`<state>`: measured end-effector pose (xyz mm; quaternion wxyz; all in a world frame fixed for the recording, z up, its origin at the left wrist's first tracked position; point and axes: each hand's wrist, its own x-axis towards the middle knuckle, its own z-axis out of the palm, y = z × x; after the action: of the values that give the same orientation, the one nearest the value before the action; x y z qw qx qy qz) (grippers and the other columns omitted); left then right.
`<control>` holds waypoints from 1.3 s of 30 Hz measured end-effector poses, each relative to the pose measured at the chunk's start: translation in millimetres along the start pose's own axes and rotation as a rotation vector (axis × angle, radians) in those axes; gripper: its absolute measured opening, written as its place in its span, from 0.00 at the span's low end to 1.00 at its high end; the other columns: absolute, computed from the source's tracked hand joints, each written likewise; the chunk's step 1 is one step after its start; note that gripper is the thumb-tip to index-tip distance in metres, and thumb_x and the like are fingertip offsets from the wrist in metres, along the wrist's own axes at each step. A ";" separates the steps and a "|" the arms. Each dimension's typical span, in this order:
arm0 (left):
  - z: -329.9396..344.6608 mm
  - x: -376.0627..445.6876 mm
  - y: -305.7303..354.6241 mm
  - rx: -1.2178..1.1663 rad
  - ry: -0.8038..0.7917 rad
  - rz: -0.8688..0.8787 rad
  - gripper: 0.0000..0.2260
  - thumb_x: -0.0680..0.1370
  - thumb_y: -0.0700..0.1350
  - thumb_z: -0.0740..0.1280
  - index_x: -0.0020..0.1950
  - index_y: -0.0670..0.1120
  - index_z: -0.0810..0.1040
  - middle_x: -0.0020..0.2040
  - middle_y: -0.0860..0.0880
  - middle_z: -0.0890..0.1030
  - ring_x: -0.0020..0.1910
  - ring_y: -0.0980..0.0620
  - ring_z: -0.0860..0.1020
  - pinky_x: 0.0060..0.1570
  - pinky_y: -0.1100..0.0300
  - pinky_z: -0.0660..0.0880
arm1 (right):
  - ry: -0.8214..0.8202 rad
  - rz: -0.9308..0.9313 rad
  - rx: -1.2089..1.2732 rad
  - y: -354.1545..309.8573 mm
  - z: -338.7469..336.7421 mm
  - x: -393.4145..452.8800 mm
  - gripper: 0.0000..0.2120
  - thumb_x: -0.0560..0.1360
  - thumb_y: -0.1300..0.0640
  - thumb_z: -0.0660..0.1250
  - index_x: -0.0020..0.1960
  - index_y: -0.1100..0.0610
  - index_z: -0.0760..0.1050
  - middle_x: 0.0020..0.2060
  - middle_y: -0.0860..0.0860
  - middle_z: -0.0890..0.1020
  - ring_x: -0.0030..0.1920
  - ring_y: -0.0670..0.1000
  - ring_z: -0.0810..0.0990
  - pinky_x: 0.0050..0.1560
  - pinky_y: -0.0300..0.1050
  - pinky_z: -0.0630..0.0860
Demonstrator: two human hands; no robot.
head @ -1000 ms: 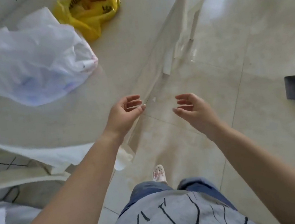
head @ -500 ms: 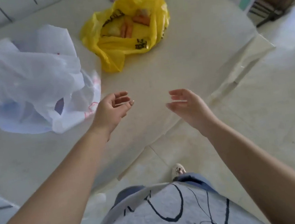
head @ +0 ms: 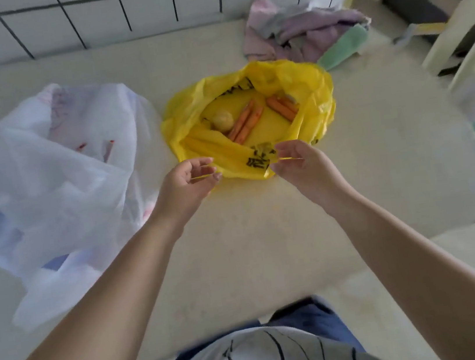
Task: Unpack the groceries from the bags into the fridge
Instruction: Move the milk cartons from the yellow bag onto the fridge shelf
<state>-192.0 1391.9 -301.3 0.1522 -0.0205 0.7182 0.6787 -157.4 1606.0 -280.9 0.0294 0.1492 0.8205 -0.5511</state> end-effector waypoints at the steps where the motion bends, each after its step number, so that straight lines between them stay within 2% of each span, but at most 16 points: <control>1: 4.2 10.7 3.4 0.016 0.000 0.008 0.09 0.75 0.40 0.70 0.52 0.52 0.77 0.47 0.51 0.80 0.43 0.56 0.78 0.42 0.61 0.75 | 0.000 -0.019 -0.054 1.0 -4.9 12.3 0.14 0.73 0.56 0.70 0.57 0.50 0.73 0.53 0.46 0.78 0.55 0.47 0.78 0.55 0.48 0.76; 4: 16.8 43.3 9.6 0.080 0.006 0.024 0.09 0.75 0.41 0.70 0.51 0.54 0.77 0.48 0.51 0.81 0.45 0.56 0.78 0.48 0.57 0.75 | -0.033 -0.082 -0.266 0.4 -22.3 50.2 0.16 0.73 0.54 0.70 0.61 0.52 0.74 0.56 0.50 0.78 0.57 0.47 0.77 0.58 0.46 0.74; 9: 46.7 96.4 6.1 0.293 0.076 0.104 0.08 0.73 0.40 0.71 0.49 0.52 0.78 0.46 0.54 0.81 0.43 0.65 0.78 0.49 0.69 0.73 | -0.195 -0.219 -0.658 -6.9 -37.3 119.9 0.20 0.76 0.51 0.64 0.68 0.50 0.70 0.65 0.51 0.72 0.64 0.52 0.72 0.61 0.47 0.71; 14: 88.9 125.9 -2.8 0.516 0.038 0.083 0.14 0.75 0.44 0.70 0.60 0.47 0.77 0.56 0.51 0.81 0.57 0.54 0.78 0.58 0.57 0.74 | -0.457 -0.291 -1.020 10.0 -47.3 181.1 0.24 0.79 0.50 0.59 0.74 0.48 0.60 0.72 0.51 0.65 0.70 0.54 0.66 0.64 0.50 0.70; 17: 116.9 146.4 -0.7 0.646 -0.046 0.129 0.17 0.75 0.45 0.69 0.63 0.46 0.76 0.66 0.51 0.75 0.65 0.55 0.72 0.64 0.59 0.69 | -0.539 -0.318 -1.310 29.0 -66.5 211.5 0.33 0.76 0.44 0.62 0.76 0.45 0.49 0.77 0.48 0.47 0.76 0.54 0.54 0.67 0.63 0.63; 18: 127.2 152.7 0.4 0.676 -0.074 0.152 0.18 0.75 0.46 0.69 0.64 0.46 0.76 0.70 0.52 0.72 0.68 0.56 0.68 0.66 0.61 0.66 | -0.533 -0.302 -1.341 34.7 -73.9 218.4 0.40 0.74 0.41 0.64 0.76 0.43 0.42 0.77 0.47 0.45 0.76 0.55 0.55 0.66 0.68 0.61; 20: 147.9 162.6 0.1 0.733 -0.133 0.094 0.20 0.75 0.48 0.69 0.66 0.48 0.74 0.73 0.53 0.67 0.71 0.55 0.64 0.65 0.67 0.60 | -0.525 -0.260 -1.373 42.3 -90.8 228.1 0.51 0.70 0.40 0.68 0.73 0.40 0.31 0.77 0.50 0.50 0.73 0.59 0.59 0.64 0.73 0.59; 21: 157.3 166.6 -2.3 0.766 -0.163 0.027 0.21 0.75 0.48 0.69 0.68 0.50 0.72 0.72 0.51 0.67 0.71 0.54 0.64 0.66 0.66 0.60 | -0.539 -0.227 -1.408 44.6 -99.3 231.9 0.51 0.69 0.40 0.69 0.74 0.39 0.32 0.75 0.52 0.53 0.73 0.60 0.59 0.63 0.72 0.59; 23: 173.9 173.2 -7.3 0.854 -0.238 -0.075 0.25 0.75 0.49 0.68 0.71 0.51 0.68 0.71 0.50 0.68 0.70 0.51 0.66 0.68 0.59 0.64 | -0.566 -0.182 -1.462 46.2 -115.7 242.2 0.46 0.69 0.41 0.70 0.75 0.41 0.43 0.72 0.54 0.57 0.72 0.60 0.58 0.63 0.70 0.62; 25: 182.4 179.4 -10.5 0.884 -0.266 -0.103 0.25 0.76 0.50 0.68 0.72 0.51 0.66 0.71 0.50 0.69 0.69 0.50 0.67 0.68 0.58 0.65 | -0.603 -0.213 -1.566 53.4 -128.0 258.4 0.39 0.69 0.39 0.66 0.75 0.45 0.52 0.71 0.54 0.61 0.71 0.61 0.61 0.63 0.65 0.67; 26: 183.8 182.0 -9.7 0.868 -0.251 -0.113 0.25 0.76 0.51 0.67 0.72 0.51 0.66 0.70 0.50 0.70 0.69 0.51 0.67 0.67 0.58 0.65 | -0.626 -0.231 -1.623 57.1 -131.9 266.0 0.39 0.70 0.36 0.62 0.75 0.46 0.52 0.72 0.53 0.61 0.71 0.61 0.61 0.65 0.62 0.67; 28: 181.6 186.4 -6.3 0.820 -0.174 -0.106 0.24 0.76 0.53 0.68 0.70 0.51 0.69 0.68 0.51 0.72 0.67 0.53 0.69 0.66 0.59 0.66 | -0.622 -0.199 -1.626 61.6 -135.3 275.4 0.42 0.69 0.32 0.59 0.76 0.47 0.47 0.74 0.54 0.56 0.73 0.61 0.57 0.67 0.60 0.67; 31: 173.9 193.3 2.0 0.755 -0.056 -0.084 0.21 0.74 0.54 0.69 0.66 0.52 0.73 0.67 0.53 0.74 0.64 0.55 0.72 0.64 0.58 0.70 | -0.510 -0.258 -1.488 57.9 -133.4 280.0 0.39 0.75 0.37 0.59 0.77 0.51 0.46 0.75 0.55 0.56 0.73 0.60 0.59 0.68 0.56 0.65; 34: 169.7 203.5 7.5 0.747 -0.017 -0.063 0.19 0.75 0.53 0.68 0.65 0.51 0.74 0.65 0.54 0.75 0.62 0.57 0.73 0.61 0.62 0.71 | -0.310 -0.195 -1.094 46.2 -136.6 291.0 0.39 0.72 0.45 0.69 0.75 0.52 0.52 0.68 0.57 0.69 0.63 0.60 0.73 0.55 0.53 0.75; 36: 170.9 212.2 10.6 0.763 -0.018 -0.046 0.19 0.76 0.50 0.68 0.66 0.50 0.73 0.63 0.53 0.76 0.61 0.56 0.73 0.58 0.63 0.70 | -0.247 -0.178 -0.964 41.6 -140.9 301.3 0.44 0.71 0.49 0.72 0.76 0.50 0.47 0.63 0.58 0.73 0.57 0.61 0.77 0.45 0.52 0.77; 39: 170.6 225.0 14.1 0.744 0.003 -0.032 0.19 0.77 0.49 0.67 0.67 0.51 0.72 0.63 0.52 0.76 0.62 0.54 0.73 0.60 0.60 0.71 | -0.259 -0.178 -0.936 34.8 -144.7 312.0 0.46 0.72 0.52 0.71 0.77 0.48 0.42 0.65 0.59 0.72 0.59 0.61 0.76 0.48 0.52 0.75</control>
<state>-377.3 1600.2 -348.7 0.1588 0.0242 0.9156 0.3685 -428.5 1816.5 -321.7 0.1477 -0.0206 0.9792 -0.1379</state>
